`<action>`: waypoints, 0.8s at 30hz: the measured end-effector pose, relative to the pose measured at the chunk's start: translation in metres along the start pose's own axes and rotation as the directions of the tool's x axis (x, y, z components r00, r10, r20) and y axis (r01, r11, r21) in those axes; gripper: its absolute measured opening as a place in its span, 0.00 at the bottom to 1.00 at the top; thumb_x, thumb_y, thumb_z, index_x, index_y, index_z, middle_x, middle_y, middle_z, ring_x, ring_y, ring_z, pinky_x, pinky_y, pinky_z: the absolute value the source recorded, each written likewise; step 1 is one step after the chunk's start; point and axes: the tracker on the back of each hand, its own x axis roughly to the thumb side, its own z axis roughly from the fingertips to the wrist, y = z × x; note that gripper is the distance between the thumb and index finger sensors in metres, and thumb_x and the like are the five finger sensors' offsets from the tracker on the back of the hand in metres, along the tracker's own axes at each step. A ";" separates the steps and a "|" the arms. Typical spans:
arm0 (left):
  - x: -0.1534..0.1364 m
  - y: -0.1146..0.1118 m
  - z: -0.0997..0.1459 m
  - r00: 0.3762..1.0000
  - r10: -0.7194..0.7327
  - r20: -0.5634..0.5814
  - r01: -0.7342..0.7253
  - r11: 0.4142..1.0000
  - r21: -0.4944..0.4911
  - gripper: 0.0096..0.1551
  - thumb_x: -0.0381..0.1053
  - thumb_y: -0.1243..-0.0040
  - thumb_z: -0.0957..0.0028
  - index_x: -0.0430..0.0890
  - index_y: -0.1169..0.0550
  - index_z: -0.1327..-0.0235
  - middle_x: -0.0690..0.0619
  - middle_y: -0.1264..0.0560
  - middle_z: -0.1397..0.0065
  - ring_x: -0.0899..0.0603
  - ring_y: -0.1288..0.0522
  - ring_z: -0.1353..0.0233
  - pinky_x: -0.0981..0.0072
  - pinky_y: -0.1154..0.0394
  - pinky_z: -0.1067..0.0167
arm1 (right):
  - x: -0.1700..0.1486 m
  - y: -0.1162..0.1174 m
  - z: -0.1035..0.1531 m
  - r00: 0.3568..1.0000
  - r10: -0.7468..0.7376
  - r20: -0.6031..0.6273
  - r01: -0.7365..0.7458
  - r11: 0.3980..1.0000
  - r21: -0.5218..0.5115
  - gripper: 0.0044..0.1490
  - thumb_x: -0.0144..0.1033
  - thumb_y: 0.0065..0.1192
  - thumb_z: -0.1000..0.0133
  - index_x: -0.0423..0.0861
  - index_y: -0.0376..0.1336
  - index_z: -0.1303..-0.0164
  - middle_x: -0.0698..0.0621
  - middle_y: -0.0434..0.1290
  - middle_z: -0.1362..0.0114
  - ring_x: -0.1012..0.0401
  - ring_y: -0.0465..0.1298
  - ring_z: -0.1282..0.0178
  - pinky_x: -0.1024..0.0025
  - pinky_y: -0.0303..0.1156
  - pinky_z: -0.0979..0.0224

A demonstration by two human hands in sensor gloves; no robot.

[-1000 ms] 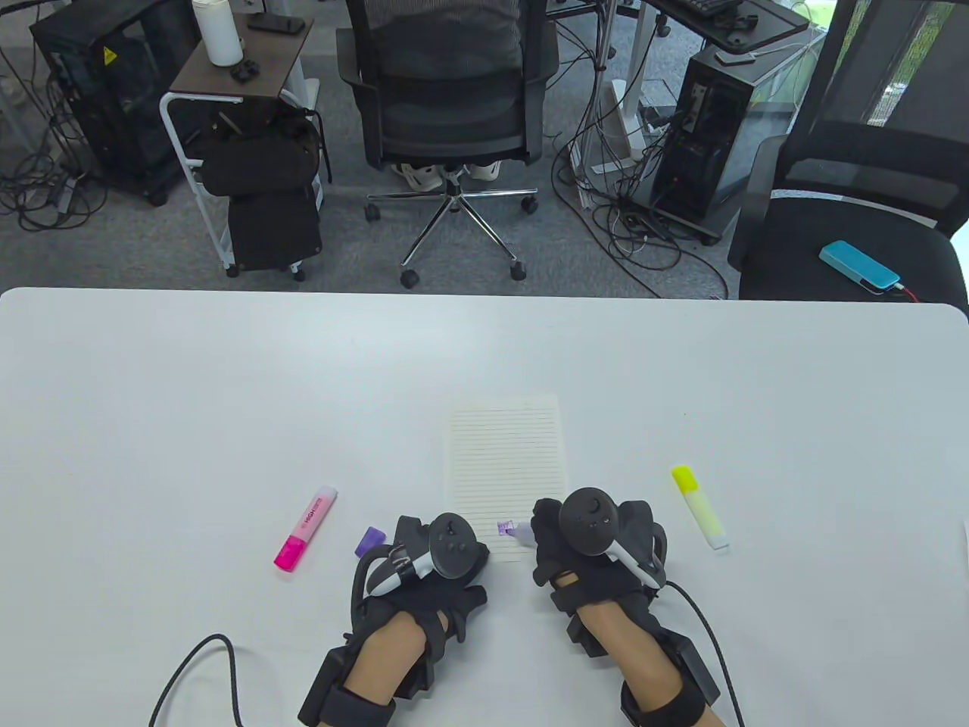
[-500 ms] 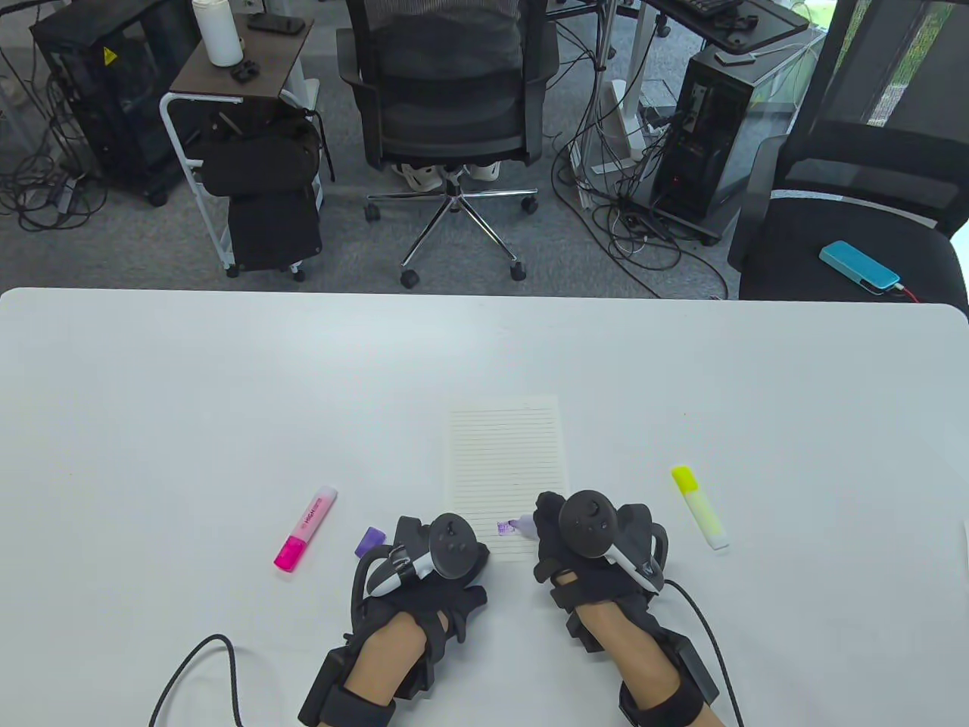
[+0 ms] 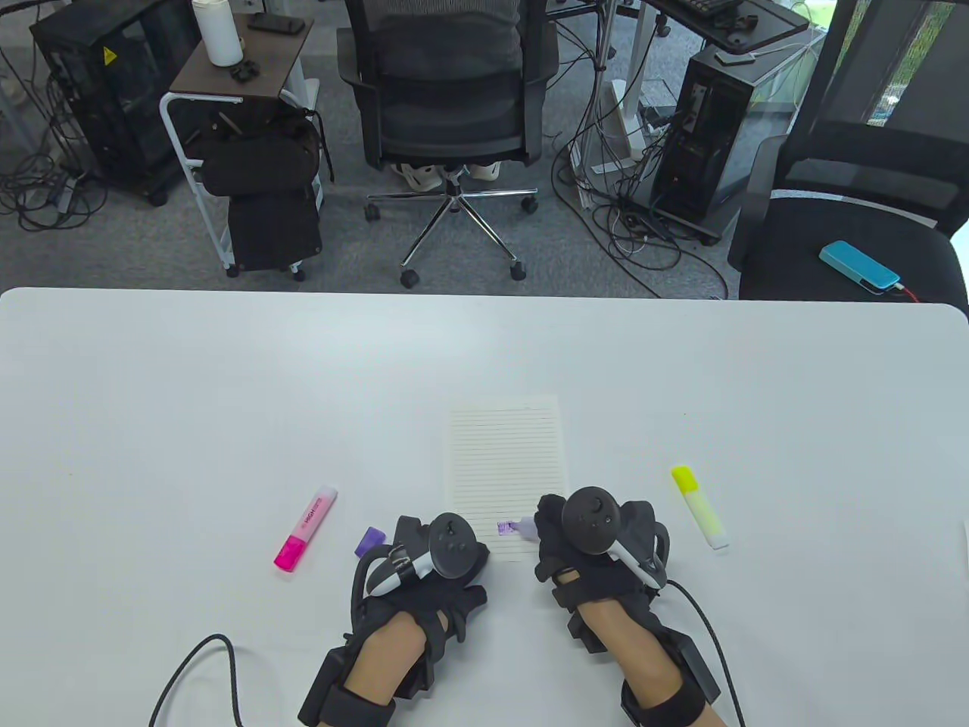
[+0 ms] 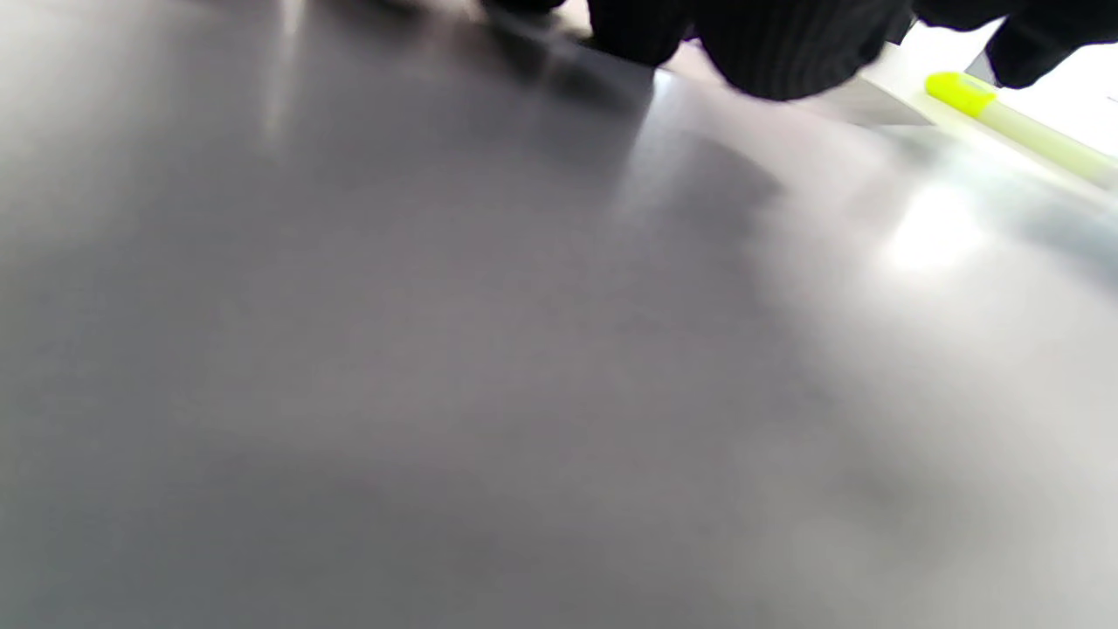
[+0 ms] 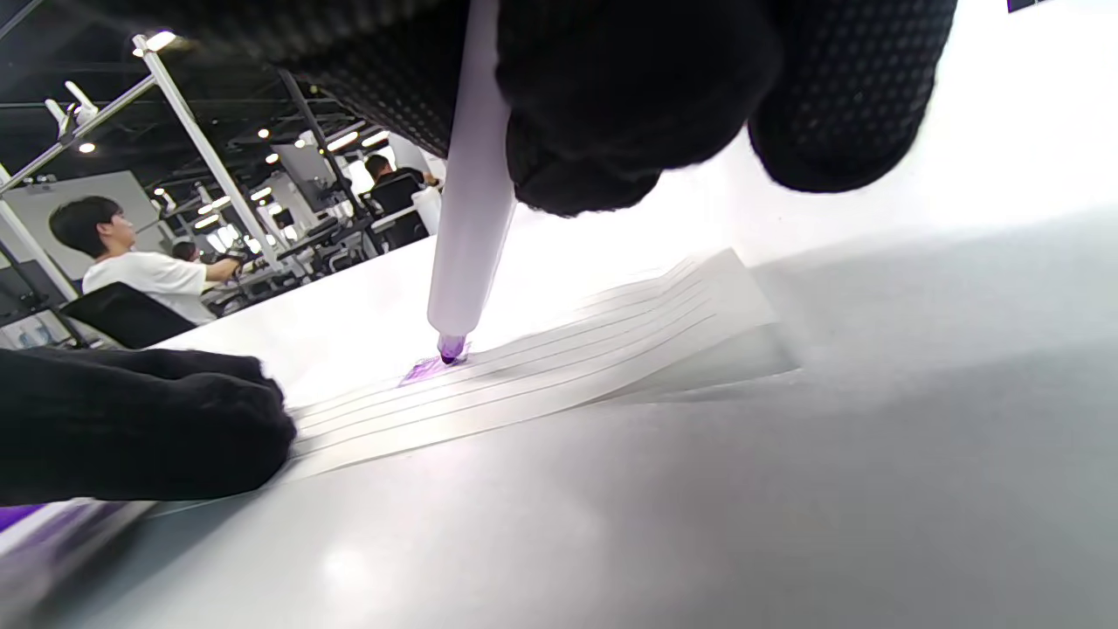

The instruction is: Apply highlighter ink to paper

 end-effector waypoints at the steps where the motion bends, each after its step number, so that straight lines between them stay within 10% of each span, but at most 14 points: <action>1: 0.000 0.000 0.000 1.000 -0.001 0.000 0.001 1.000 0.000 0.39 0.62 0.45 0.52 0.60 0.39 0.25 0.56 0.52 0.16 0.33 0.55 0.18 0.29 0.54 0.29 | 0.001 0.000 0.000 1.000 0.004 0.002 -0.004 1.000 0.000 0.23 0.40 0.62 0.34 0.42 0.69 0.33 0.39 0.79 0.49 0.55 0.78 0.68 0.47 0.75 0.42; 24: 0.000 0.000 0.000 1.000 0.000 0.001 0.000 1.000 -0.001 0.39 0.62 0.45 0.52 0.60 0.39 0.25 0.56 0.52 0.17 0.33 0.55 0.18 0.29 0.54 0.29 | 0.000 0.000 -0.001 1.000 0.016 -0.015 -0.016 1.000 -0.010 0.23 0.40 0.62 0.34 0.42 0.69 0.33 0.39 0.79 0.49 0.54 0.78 0.68 0.47 0.75 0.41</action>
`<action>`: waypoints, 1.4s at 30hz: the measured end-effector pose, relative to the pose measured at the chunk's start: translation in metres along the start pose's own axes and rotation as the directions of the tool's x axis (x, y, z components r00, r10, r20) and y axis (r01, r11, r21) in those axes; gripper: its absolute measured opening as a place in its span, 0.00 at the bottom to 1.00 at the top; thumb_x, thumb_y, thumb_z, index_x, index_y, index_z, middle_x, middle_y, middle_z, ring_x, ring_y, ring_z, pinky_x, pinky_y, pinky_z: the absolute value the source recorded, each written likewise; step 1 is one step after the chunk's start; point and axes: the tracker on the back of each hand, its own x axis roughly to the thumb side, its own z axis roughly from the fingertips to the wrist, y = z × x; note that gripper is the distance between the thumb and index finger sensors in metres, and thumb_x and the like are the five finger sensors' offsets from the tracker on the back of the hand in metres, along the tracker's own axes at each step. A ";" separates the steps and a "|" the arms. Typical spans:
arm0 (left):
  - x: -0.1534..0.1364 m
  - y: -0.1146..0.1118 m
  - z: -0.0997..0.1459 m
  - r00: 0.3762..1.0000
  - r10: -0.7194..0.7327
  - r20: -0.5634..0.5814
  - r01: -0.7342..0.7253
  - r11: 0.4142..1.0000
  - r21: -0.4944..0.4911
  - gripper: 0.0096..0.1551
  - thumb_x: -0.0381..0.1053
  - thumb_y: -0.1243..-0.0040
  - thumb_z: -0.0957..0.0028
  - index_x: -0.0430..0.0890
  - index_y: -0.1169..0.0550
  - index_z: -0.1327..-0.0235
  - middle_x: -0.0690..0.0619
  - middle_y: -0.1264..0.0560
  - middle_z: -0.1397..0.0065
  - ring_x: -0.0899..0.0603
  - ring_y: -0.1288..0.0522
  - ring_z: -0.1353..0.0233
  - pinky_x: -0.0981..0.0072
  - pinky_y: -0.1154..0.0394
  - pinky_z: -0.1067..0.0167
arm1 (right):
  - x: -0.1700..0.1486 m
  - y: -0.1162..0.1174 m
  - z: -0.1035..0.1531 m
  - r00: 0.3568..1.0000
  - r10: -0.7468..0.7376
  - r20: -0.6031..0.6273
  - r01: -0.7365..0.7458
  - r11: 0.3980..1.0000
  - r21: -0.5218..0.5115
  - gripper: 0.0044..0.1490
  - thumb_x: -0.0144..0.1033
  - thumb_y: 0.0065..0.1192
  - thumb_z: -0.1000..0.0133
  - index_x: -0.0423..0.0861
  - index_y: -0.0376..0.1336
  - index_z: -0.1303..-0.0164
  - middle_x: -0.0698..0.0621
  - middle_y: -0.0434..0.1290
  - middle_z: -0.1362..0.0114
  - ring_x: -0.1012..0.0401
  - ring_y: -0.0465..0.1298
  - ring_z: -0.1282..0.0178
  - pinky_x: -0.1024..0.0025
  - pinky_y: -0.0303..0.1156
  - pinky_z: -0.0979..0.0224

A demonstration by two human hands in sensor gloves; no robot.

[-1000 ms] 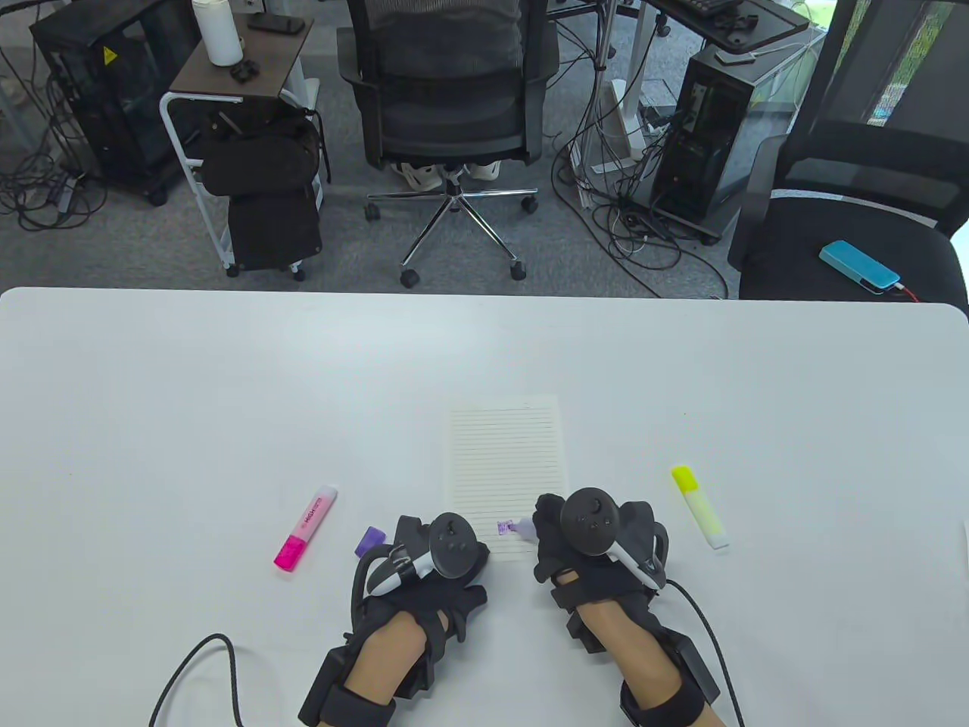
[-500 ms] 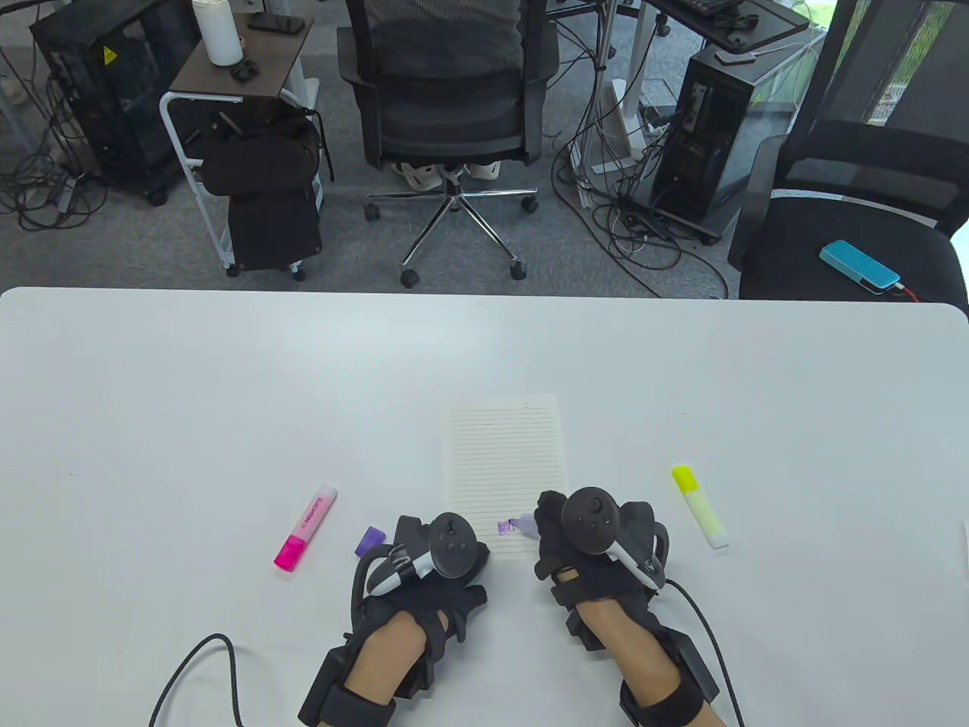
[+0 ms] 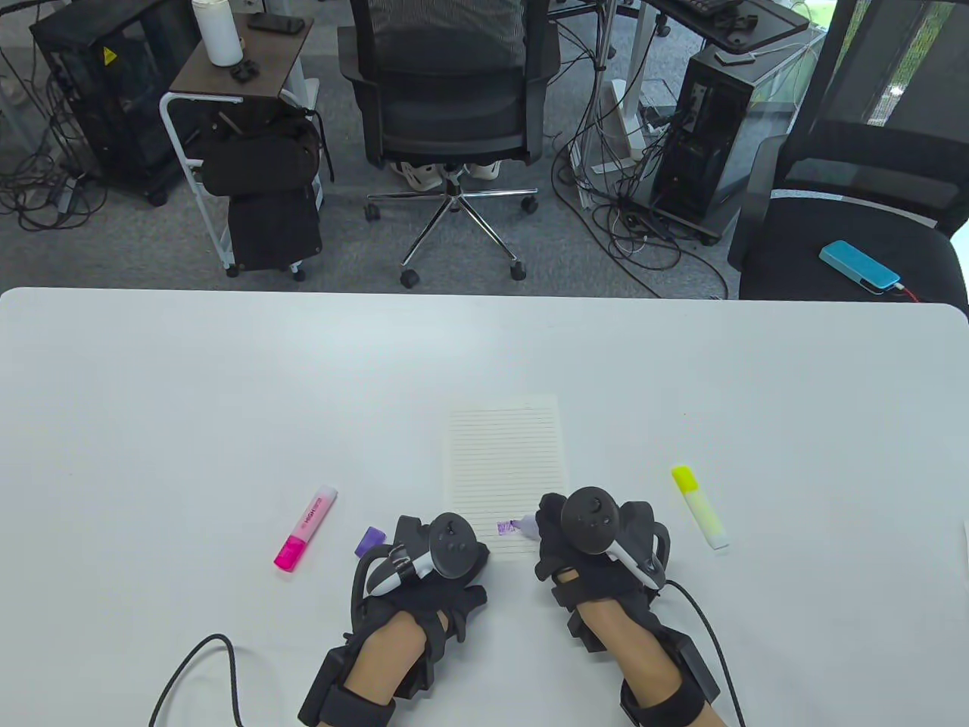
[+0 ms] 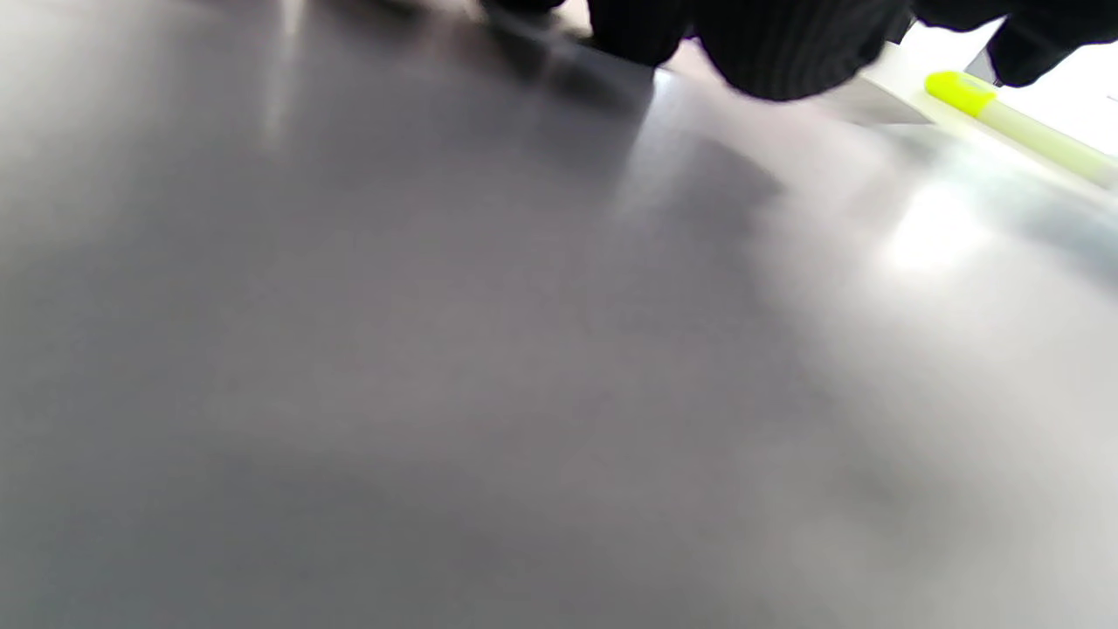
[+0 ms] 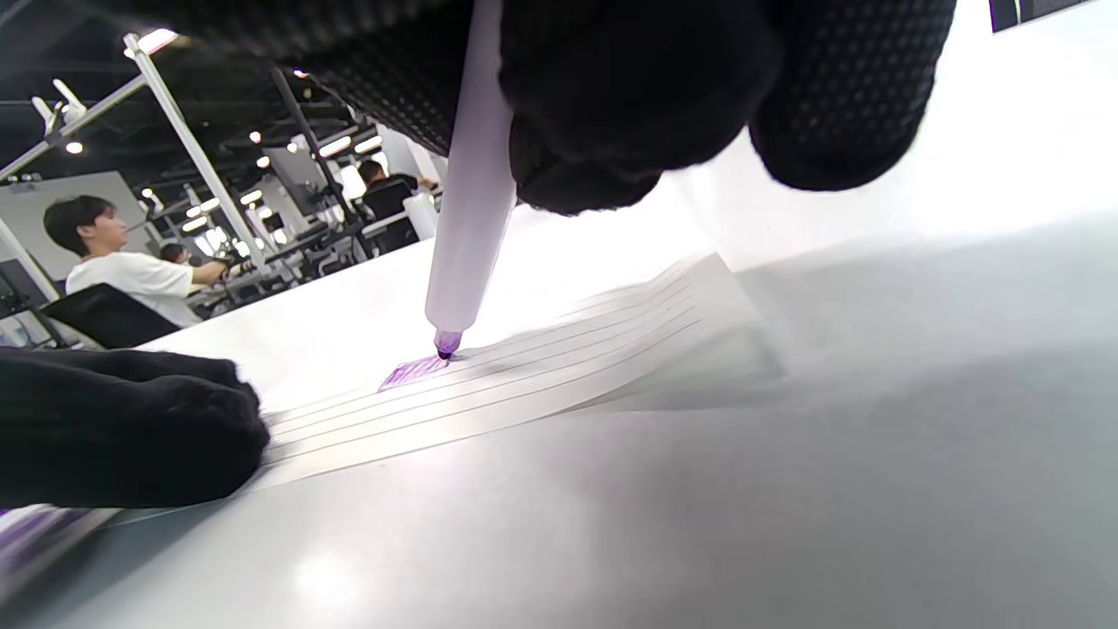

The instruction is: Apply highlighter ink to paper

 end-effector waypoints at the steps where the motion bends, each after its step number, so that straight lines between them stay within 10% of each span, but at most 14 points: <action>1: 0.000 0.000 0.000 1.000 0.000 0.000 0.000 1.000 0.000 0.39 0.62 0.45 0.52 0.60 0.39 0.25 0.56 0.52 0.16 0.33 0.55 0.18 0.29 0.54 0.29 | 0.001 -0.001 0.000 1.000 0.002 0.000 -0.002 1.000 0.004 0.23 0.40 0.62 0.34 0.42 0.69 0.33 0.39 0.79 0.49 0.54 0.78 0.68 0.47 0.75 0.42; 42: 0.001 0.000 0.000 1.000 -0.005 -0.002 0.005 1.000 -0.002 0.39 0.62 0.45 0.52 0.60 0.39 0.25 0.56 0.52 0.16 0.33 0.55 0.18 0.29 0.54 0.29 | 0.015 0.004 0.004 0.995 0.099 0.018 -0.098 0.993 -0.062 0.23 0.41 0.61 0.33 0.44 0.68 0.31 0.39 0.78 0.47 0.54 0.78 0.66 0.46 0.74 0.40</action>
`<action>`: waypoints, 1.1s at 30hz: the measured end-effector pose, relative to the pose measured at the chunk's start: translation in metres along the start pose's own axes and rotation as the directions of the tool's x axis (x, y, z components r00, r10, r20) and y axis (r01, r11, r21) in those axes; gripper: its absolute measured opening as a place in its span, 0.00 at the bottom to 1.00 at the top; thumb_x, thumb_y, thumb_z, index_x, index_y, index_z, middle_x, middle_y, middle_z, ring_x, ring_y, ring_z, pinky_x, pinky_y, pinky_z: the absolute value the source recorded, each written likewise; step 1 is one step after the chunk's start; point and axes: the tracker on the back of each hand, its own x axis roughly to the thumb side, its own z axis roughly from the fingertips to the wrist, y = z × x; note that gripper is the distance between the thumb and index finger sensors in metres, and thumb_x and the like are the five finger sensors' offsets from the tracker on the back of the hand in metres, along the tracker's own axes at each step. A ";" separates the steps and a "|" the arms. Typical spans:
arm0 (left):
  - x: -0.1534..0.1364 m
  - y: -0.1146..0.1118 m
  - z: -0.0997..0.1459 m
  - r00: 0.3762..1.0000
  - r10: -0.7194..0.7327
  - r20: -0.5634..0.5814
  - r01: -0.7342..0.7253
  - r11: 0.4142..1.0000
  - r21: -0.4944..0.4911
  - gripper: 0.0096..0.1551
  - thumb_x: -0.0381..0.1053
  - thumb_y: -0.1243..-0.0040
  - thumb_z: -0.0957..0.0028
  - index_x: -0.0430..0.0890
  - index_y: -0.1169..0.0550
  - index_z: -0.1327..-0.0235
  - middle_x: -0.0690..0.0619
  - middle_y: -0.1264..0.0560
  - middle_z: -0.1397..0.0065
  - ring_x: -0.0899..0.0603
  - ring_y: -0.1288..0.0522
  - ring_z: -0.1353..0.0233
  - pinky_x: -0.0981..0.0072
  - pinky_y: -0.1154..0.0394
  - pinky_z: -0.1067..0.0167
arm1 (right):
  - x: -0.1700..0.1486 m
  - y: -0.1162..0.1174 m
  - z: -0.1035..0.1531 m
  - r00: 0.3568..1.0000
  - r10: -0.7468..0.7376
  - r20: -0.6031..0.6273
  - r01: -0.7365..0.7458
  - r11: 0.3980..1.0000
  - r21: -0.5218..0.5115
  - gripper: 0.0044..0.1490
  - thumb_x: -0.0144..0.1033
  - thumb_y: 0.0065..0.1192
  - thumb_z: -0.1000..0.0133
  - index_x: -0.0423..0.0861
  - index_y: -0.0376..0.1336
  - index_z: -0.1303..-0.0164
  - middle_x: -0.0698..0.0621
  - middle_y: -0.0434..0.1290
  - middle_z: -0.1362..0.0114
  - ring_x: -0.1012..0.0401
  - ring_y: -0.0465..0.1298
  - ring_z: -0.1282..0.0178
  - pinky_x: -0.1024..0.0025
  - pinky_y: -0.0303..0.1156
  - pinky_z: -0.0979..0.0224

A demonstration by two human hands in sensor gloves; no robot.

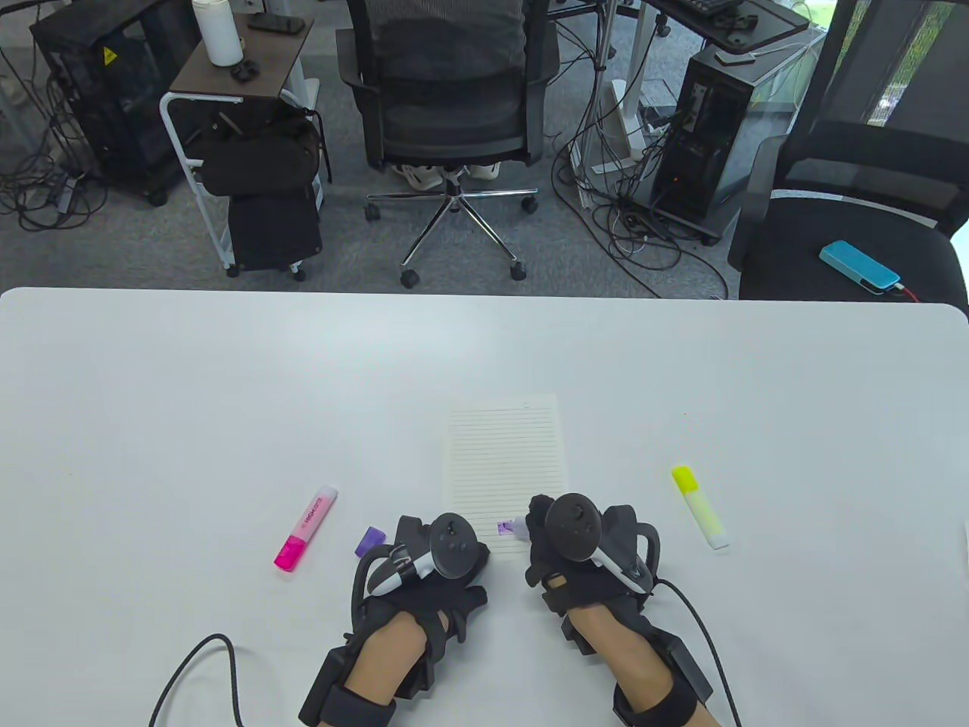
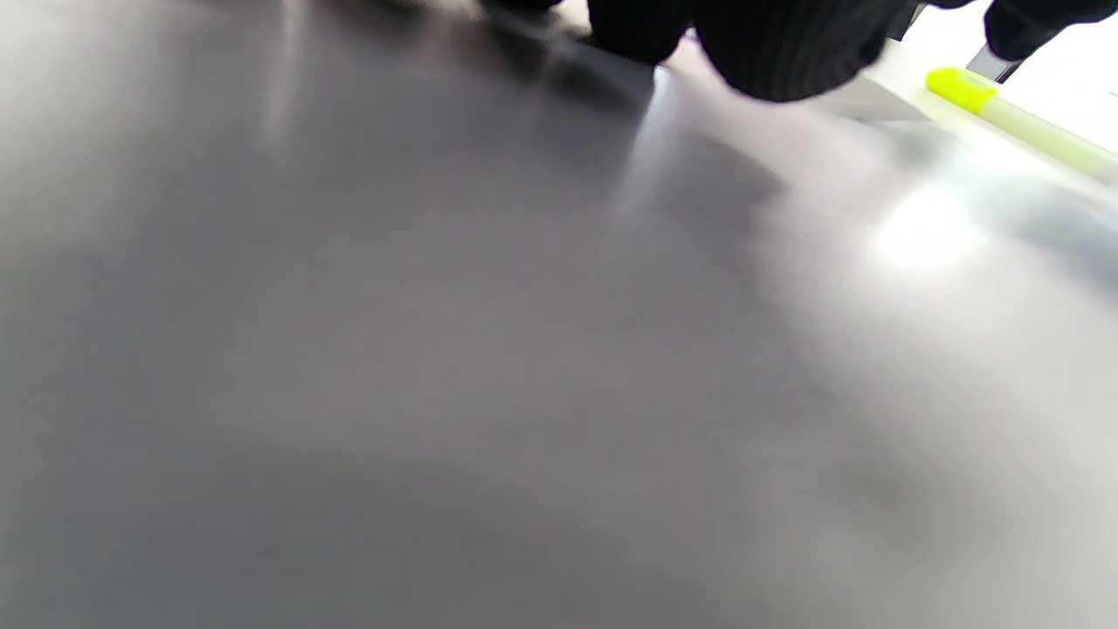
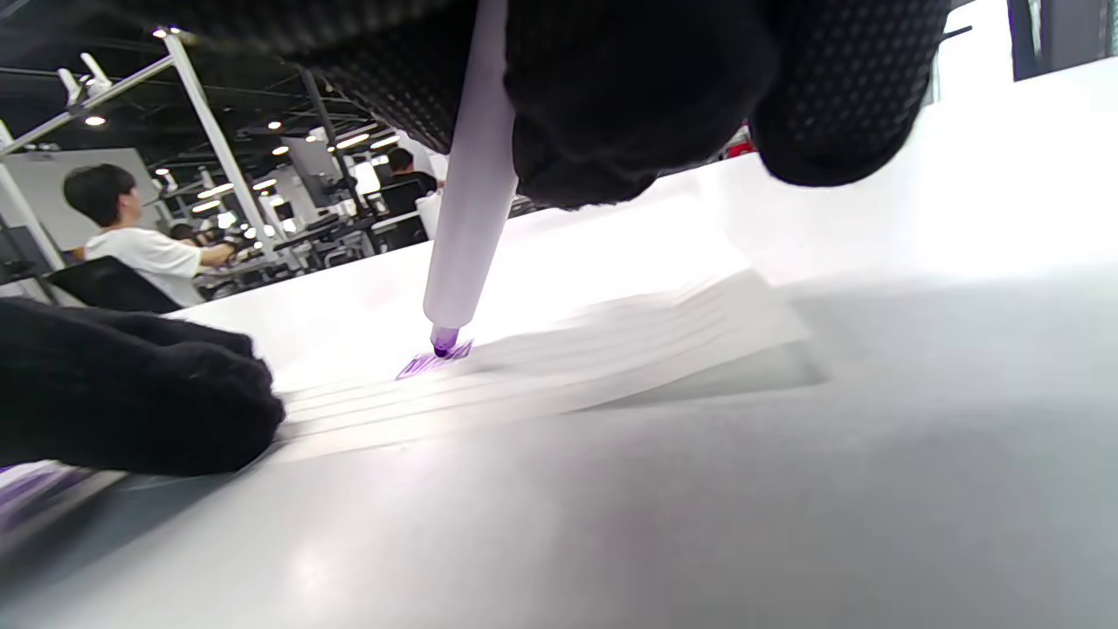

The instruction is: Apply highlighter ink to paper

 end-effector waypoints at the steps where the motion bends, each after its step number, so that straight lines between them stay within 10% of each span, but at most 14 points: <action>1: 0.000 0.000 0.000 1.000 -0.001 0.000 0.001 1.000 0.000 0.39 0.62 0.45 0.52 0.60 0.39 0.25 0.56 0.52 0.17 0.33 0.55 0.18 0.29 0.54 0.29 | 0.000 0.000 0.000 1.000 -0.001 0.003 0.001 1.000 0.000 0.23 0.41 0.61 0.33 0.44 0.68 0.31 0.39 0.78 0.47 0.54 0.78 0.66 0.46 0.74 0.40; 33: 0.000 -0.001 -0.001 1.000 0.000 0.001 0.000 1.000 0.000 0.39 0.62 0.45 0.52 0.60 0.39 0.25 0.56 0.52 0.17 0.33 0.55 0.18 0.29 0.54 0.29 | 0.007 -0.002 0.006 0.999 0.006 0.040 -0.007 1.000 0.018 0.23 0.41 0.62 0.33 0.44 0.69 0.32 0.39 0.79 0.48 0.54 0.78 0.66 0.47 0.74 0.40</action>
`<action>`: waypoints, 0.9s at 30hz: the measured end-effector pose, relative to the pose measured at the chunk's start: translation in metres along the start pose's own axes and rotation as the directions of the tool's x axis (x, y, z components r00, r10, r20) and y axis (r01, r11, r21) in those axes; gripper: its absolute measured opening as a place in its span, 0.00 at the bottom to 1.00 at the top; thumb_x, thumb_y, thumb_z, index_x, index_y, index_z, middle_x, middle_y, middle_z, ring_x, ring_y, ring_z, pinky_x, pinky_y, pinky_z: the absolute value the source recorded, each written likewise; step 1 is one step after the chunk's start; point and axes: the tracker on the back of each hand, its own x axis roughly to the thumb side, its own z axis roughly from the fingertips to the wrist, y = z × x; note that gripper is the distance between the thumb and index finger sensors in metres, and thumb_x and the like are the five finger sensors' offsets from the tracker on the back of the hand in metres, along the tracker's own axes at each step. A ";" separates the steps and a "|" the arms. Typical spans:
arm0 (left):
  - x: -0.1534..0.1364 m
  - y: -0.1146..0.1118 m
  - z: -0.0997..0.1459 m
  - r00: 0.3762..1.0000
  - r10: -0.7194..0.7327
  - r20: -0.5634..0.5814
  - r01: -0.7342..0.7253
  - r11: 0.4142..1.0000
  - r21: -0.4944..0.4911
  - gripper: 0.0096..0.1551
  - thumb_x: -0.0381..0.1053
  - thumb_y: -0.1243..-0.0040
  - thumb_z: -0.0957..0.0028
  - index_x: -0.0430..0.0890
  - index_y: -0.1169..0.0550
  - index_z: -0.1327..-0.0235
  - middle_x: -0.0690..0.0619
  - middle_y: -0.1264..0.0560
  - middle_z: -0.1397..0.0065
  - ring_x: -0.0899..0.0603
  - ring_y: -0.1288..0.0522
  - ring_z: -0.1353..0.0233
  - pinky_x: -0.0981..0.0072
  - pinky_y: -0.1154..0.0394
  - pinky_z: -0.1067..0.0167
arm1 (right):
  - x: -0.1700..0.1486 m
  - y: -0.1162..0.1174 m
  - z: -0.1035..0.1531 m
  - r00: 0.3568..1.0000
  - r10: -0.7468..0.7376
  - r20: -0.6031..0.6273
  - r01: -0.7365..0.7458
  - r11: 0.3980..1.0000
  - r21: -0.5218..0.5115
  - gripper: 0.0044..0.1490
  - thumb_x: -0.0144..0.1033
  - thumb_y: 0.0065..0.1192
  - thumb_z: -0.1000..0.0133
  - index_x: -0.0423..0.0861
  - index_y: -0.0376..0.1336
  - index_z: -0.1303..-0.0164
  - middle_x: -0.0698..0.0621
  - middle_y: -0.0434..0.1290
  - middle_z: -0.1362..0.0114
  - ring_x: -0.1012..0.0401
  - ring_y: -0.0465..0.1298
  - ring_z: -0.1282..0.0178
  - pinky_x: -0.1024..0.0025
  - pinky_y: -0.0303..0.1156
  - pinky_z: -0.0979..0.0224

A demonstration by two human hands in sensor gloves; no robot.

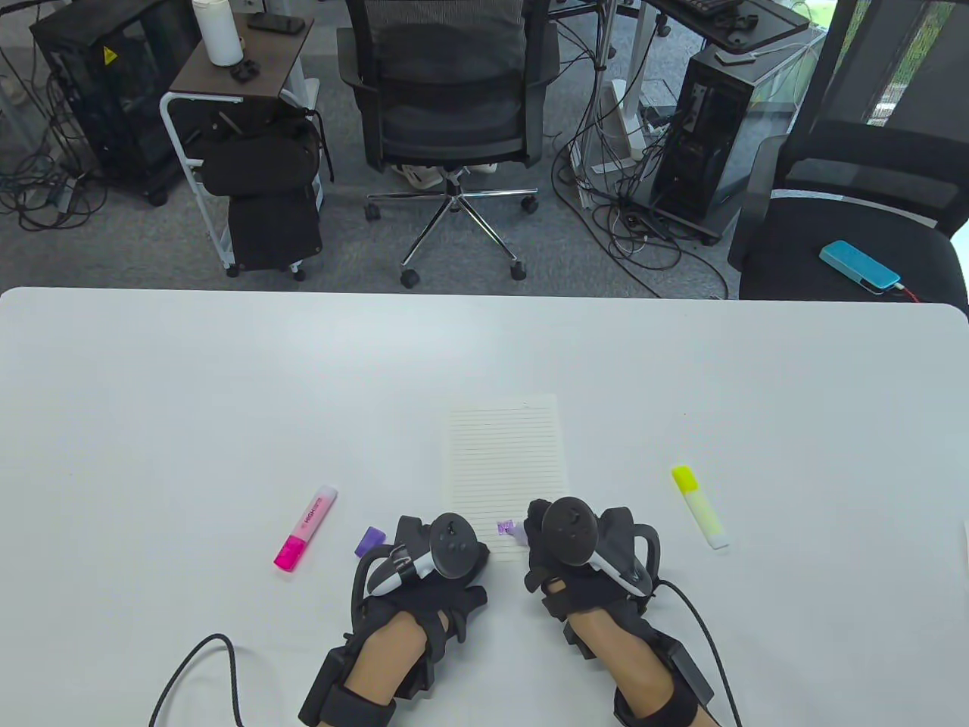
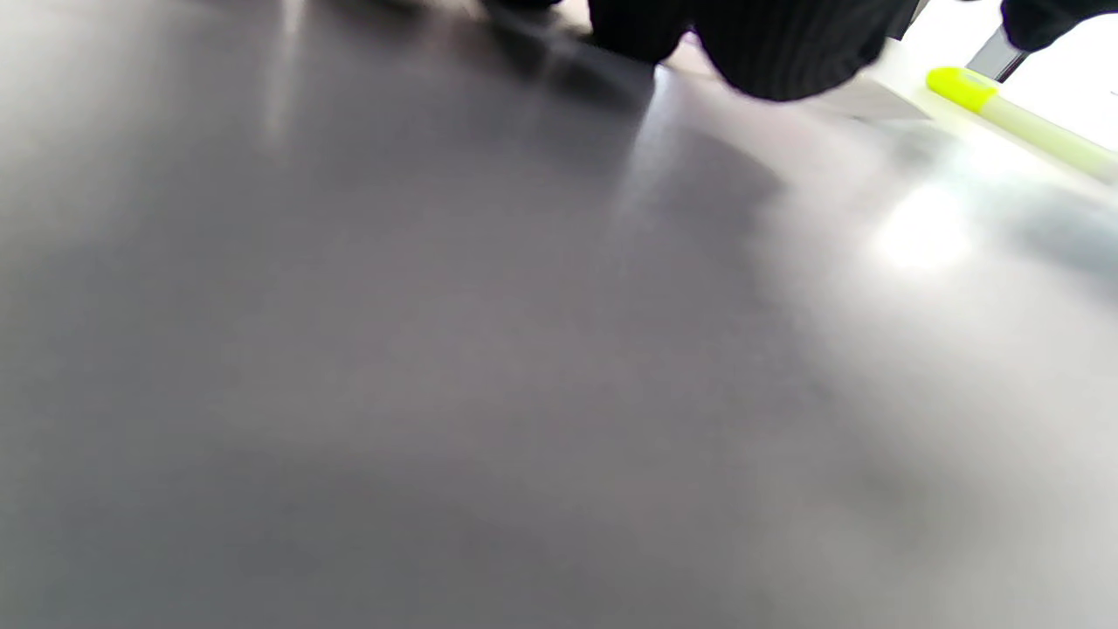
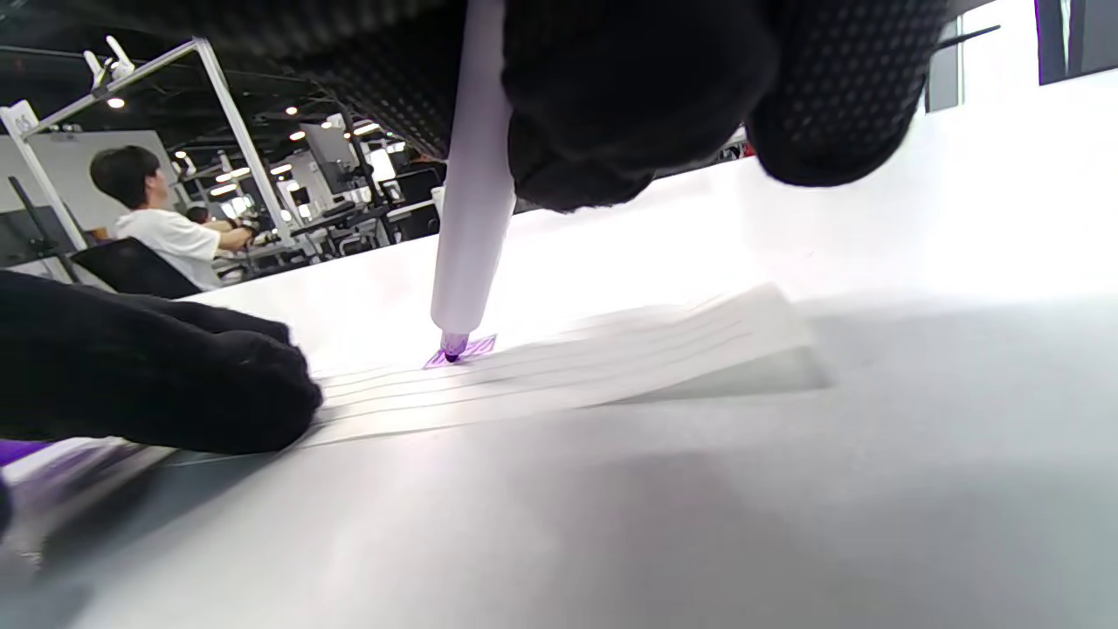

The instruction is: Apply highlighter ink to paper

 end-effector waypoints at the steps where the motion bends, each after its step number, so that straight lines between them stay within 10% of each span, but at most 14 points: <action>1: 0.000 0.000 0.000 1.000 0.000 0.000 0.000 1.000 0.000 0.39 0.62 0.45 0.52 0.60 0.40 0.25 0.56 0.52 0.16 0.33 0.55 0.18 0.29 0.54 0.29 | 0.000 -0.001 -0.001 1.000 0.021 -0.005 -0.021 1.000 0.002 0.23 0.41 0.62 0.34 0.44 0.69 0.32 0.39 0.79 0.48 0.54 0.78 0.66 0.47 0.74 0.40; 27: 0.000 0.000 0.000 1.000 -0.003 0.002 0.003 1.000 -0.001 0.39 0.62 0.45 0.52 0.60 0.39 0.25 0.56 0.52 0.17 0.33 0.55 0.18 0.29 0.54 0.28 | 0.010 -0.004 0.002 0.989 0.135 0.065 -0.138 0.990 0.036 0.26 0.37 0.67 0.37 0.49 0.67 0.28 0.38 0.75 0.37 0.48 0.78 0.55 0.41 0.70 0.33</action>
